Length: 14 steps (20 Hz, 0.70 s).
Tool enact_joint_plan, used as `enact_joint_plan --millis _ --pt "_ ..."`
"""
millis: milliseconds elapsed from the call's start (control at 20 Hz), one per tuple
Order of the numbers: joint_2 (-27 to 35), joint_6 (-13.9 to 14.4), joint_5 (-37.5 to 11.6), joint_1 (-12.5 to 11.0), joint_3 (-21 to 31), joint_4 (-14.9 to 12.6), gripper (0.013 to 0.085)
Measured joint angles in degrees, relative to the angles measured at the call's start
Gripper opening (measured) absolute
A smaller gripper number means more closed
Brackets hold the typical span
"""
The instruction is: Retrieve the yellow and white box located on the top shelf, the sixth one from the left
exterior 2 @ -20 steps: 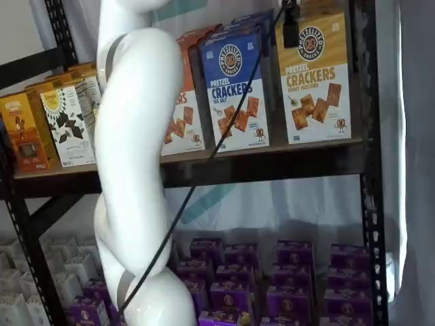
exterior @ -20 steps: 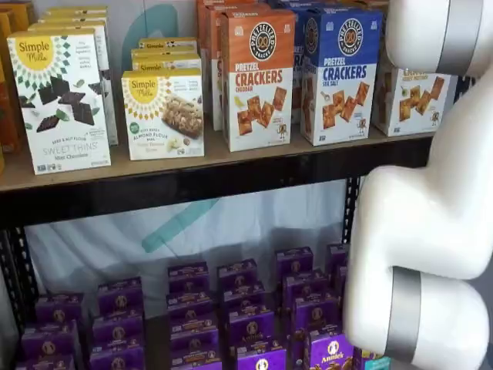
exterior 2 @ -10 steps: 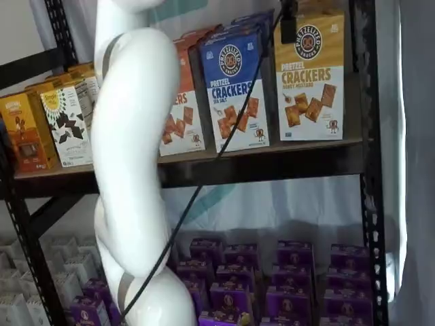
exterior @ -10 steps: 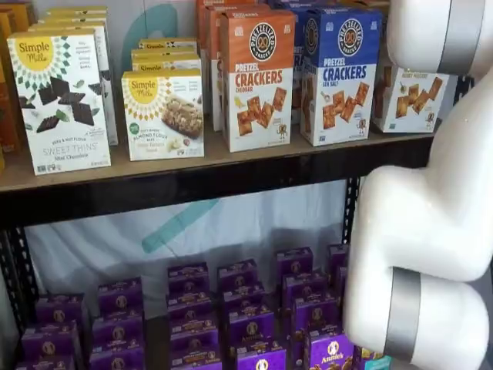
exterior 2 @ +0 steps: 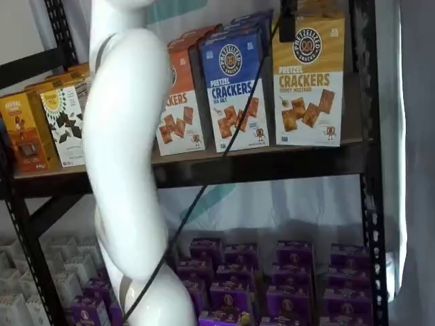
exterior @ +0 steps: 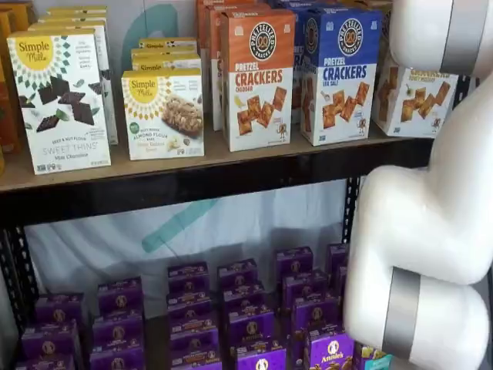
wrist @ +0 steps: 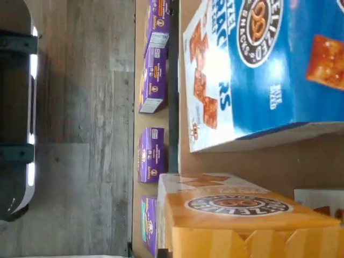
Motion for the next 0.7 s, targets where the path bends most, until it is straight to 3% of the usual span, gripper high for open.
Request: enact_joint_plan --millis 300,400,700 --pt "-2.0 -0.9 0.7 -0.8 2.2 -0.2 0.065" --pt "-2.0 -1.0 1.6 -1.3 1.9 0.2 0.061" --pt "-1.9 -1.4 3.6 -1.9 1.1 0.1 0.061"
